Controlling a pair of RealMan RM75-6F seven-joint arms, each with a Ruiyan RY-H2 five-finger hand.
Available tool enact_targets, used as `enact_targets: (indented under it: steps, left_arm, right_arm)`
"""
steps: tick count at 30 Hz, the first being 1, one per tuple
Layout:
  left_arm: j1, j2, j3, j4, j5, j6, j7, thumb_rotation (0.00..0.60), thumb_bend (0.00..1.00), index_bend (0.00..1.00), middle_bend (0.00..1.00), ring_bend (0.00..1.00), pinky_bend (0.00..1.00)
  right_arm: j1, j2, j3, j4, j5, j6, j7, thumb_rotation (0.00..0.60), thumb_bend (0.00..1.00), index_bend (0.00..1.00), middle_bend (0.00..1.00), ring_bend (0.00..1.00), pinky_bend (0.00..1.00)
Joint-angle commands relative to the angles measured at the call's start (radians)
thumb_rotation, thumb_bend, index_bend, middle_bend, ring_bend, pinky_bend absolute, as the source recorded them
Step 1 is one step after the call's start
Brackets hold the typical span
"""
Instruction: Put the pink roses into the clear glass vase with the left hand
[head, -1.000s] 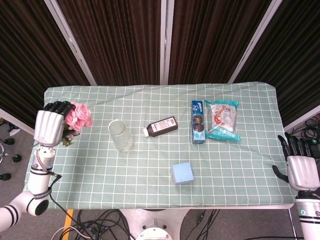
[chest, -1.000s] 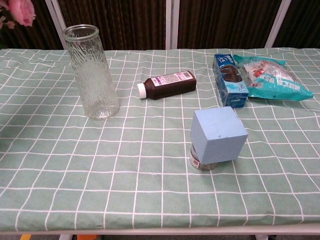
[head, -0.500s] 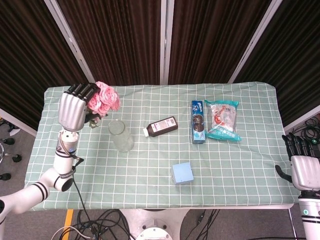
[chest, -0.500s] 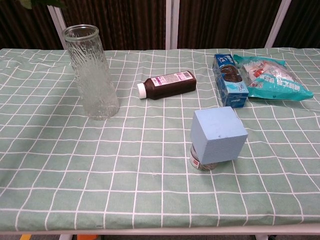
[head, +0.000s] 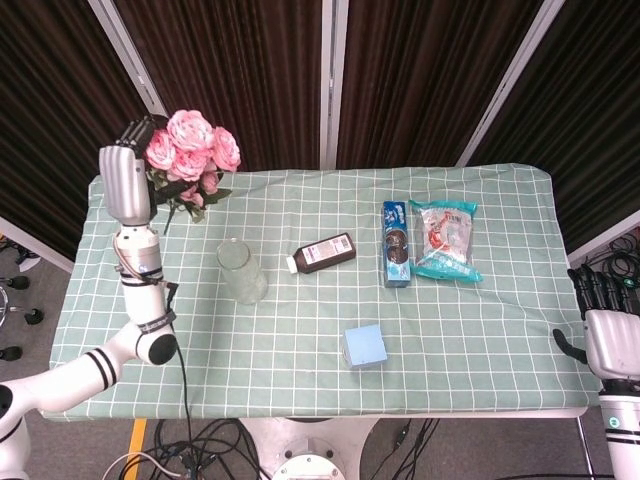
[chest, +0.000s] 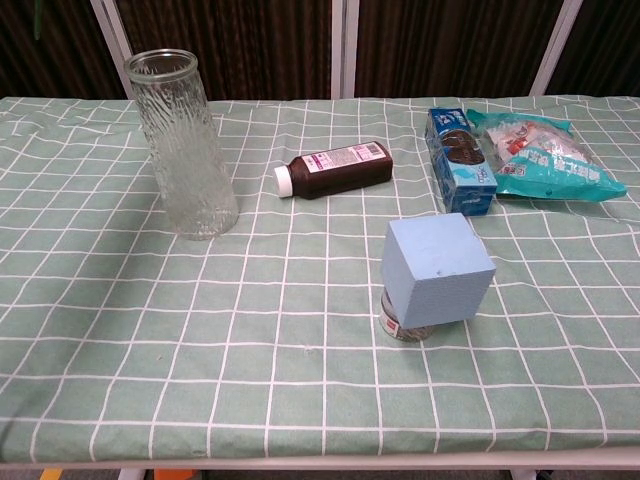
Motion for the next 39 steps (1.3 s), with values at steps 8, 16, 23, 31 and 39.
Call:
enact_targets:
  steps: [8,16,23,31,39]
  left_arm:
    - [-0.036,0.019,-0.112,-0.163,-0.129,0.007,0.007,0.600,0.16,0.43,0.44,0.41,0.51]
    - [-0.041,0.009,-0.194,-0.282,-0.220,0.059,-0.013,0.600,0.16,0.43,0.44,0.41,0.50]
    - [-0.034,-0.005,-0.186,-0.315,-0.230,0.092,-0.037,0.600,0.16,0.43,0.44,0.41,0.50]
    - [0.010,-0.046,-0.108,-0.306,-0.190,0.131,-0.104,0.600,0.16,0.43,0.44,0.41,0.50]
    - [0.027,-0.094,-0.067,-0.232,-0.189,0.120,-0.161,0.600,0.16,0.43,0.44,0.41,0.50]
  right_arm:
    - [-0.003,0.005,0.001,-0.002,0.007,-0.001,0.005,0.600,0.17,0.00,0.00,0.00,0.00]
    - [-0.001,0.016,-0.002,-0.026,-0.004,0.001,-0.010,0.600,0.17,0.00,0.00,0.00,0.00]
    - [-0.001,0.013,-0.007,-0.031,-0.003,-0.003,-0.018,0.600,0.17,0.00,0.00,0.00,0.00]
    - [0.002,0.010,-0.006,-0.031,0.007,-0.012,-0.027,0.600,0.17,0.00,0.00,0.00,0.00]
    - [0.001,0.005,-0.006,-0.009,0.027,-0.025,-0.014,0.600,0.17,0.00,0.00,0.00,0.00]
